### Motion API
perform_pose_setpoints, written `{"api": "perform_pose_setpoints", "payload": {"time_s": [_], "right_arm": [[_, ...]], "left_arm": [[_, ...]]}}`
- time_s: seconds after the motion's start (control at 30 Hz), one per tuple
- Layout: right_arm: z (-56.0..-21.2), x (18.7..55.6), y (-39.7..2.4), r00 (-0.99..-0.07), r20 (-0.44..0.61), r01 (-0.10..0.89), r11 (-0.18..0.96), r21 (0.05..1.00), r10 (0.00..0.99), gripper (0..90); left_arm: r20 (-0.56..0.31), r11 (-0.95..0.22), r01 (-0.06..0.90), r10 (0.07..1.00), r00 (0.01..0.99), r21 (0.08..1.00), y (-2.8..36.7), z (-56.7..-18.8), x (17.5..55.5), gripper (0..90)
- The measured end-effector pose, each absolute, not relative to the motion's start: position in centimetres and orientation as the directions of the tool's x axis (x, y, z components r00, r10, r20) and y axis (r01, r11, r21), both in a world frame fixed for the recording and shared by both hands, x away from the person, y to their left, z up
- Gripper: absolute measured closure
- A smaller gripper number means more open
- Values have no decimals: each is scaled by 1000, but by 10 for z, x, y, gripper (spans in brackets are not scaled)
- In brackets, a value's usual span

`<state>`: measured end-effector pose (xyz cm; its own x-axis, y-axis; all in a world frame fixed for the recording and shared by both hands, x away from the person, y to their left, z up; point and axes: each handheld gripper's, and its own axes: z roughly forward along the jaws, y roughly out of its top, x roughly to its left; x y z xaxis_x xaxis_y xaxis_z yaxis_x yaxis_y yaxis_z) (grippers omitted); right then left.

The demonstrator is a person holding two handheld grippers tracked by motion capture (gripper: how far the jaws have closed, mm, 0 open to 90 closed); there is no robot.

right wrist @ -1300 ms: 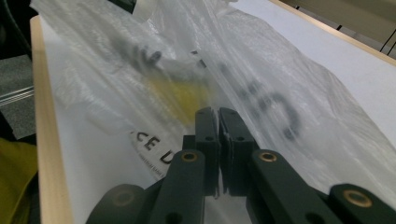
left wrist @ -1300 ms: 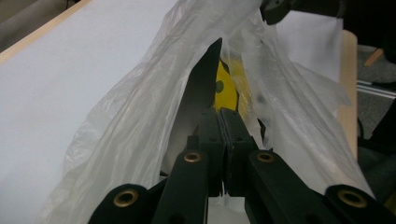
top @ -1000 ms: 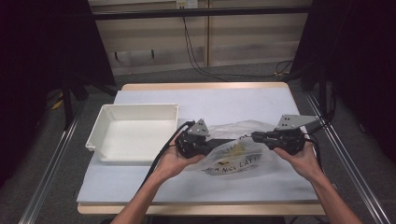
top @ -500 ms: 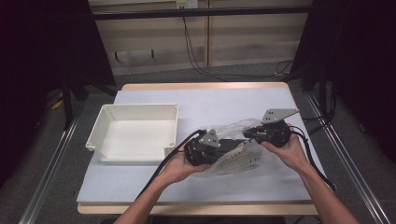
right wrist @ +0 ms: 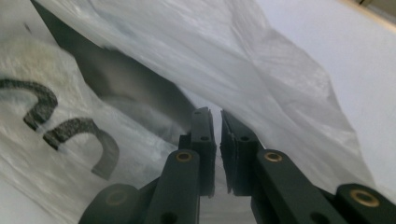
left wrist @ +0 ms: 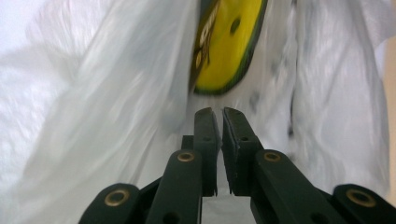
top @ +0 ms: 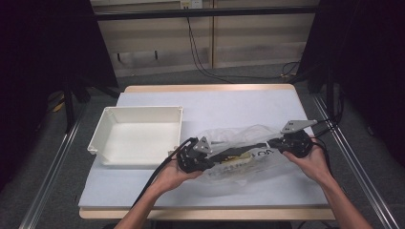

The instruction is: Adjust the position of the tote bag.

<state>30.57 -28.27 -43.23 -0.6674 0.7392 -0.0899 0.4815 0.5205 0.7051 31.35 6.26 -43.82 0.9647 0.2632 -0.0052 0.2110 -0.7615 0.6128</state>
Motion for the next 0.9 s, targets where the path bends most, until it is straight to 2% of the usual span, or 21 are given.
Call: {"api": "perform_pose_setpoints", "payload": {"time_s": [0.13,0.3,0.6,0.8,0.9], "right_arm": [[-448,307,-290,-688,-75,502,547,670,722,843],[-458,312,-293,-696,-78,515,572,639,714,844],[-469,315,-301,-667,-110,561,594,576,737,877],[-470,313,-308,-663,-106,564,589,579,741,900],[-469,312,-312,-654,-156,561,613,556,740,900]], "left_arm": [[-14,-795,234,274,962,560,65,-451,316,849],[20,-822,250,302,953,511,69,-458,316,871],[30,-811,280,343,939,514,95,-460,309,900],[30,-802,295,362,932,519,104,-460,304,900],[20,-795,306,371,928,524,109,-460,300,900]]}}
